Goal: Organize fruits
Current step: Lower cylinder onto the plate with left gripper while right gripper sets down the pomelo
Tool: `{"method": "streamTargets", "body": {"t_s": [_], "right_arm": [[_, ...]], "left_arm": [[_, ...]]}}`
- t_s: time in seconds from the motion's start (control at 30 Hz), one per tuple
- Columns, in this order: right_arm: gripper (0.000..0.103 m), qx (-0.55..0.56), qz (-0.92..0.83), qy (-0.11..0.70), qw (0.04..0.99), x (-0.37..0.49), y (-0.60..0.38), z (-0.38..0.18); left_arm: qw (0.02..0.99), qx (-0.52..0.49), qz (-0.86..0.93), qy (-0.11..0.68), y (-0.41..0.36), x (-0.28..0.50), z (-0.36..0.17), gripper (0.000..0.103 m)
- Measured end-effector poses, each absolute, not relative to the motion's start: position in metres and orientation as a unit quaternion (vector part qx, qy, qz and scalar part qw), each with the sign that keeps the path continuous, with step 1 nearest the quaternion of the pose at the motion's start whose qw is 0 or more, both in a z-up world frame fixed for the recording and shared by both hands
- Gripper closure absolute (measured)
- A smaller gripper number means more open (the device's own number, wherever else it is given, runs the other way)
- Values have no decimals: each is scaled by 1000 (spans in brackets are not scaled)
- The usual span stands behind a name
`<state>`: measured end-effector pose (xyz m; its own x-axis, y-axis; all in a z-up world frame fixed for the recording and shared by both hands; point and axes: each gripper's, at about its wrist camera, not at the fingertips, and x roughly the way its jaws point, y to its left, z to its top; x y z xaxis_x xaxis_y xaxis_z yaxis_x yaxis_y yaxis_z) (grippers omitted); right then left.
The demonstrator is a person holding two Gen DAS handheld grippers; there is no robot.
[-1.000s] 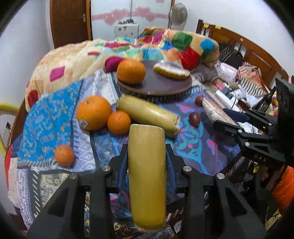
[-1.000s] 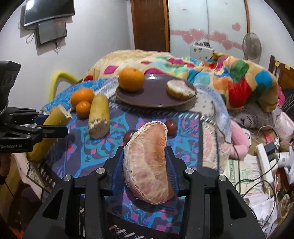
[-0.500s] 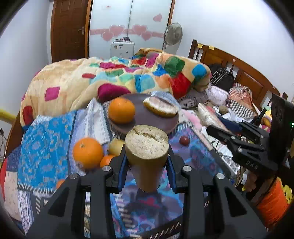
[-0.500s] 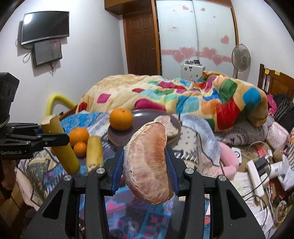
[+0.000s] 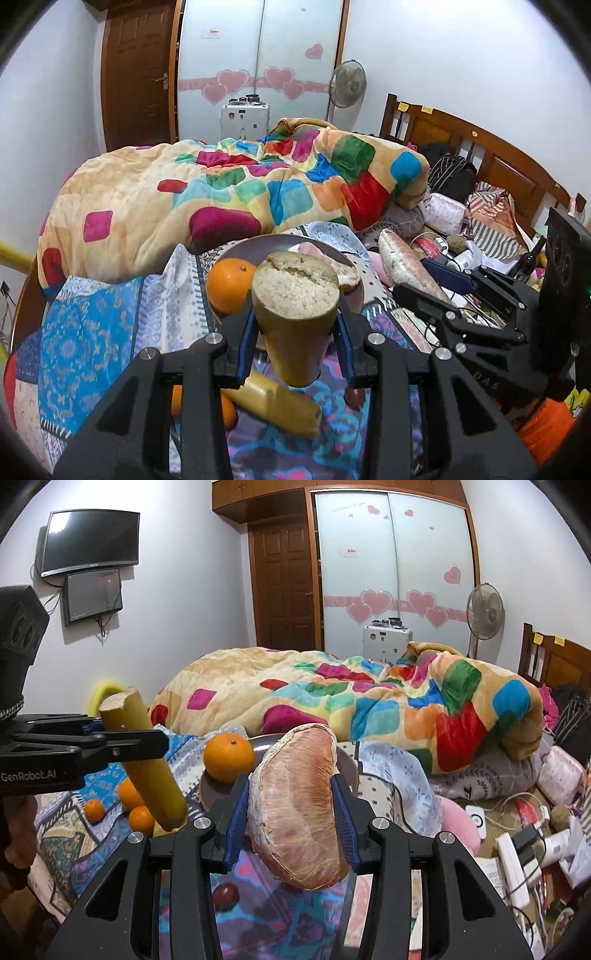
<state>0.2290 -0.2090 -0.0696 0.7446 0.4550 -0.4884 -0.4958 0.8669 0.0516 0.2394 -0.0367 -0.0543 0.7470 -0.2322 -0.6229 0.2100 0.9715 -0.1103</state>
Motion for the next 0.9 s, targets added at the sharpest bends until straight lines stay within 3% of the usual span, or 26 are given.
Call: {"method": "streamTargets", "body": {"t_s": [0.73,0.9], "right_arm": [[63,-94,262,282,918,276,-188,-96],[63,-95,263,290,915,283,-186,-99]], "left_arm": [[901,-15,-123,417,-46,334,-93,66],[903,-15,-117,413,-42,333,-96,60]]}}
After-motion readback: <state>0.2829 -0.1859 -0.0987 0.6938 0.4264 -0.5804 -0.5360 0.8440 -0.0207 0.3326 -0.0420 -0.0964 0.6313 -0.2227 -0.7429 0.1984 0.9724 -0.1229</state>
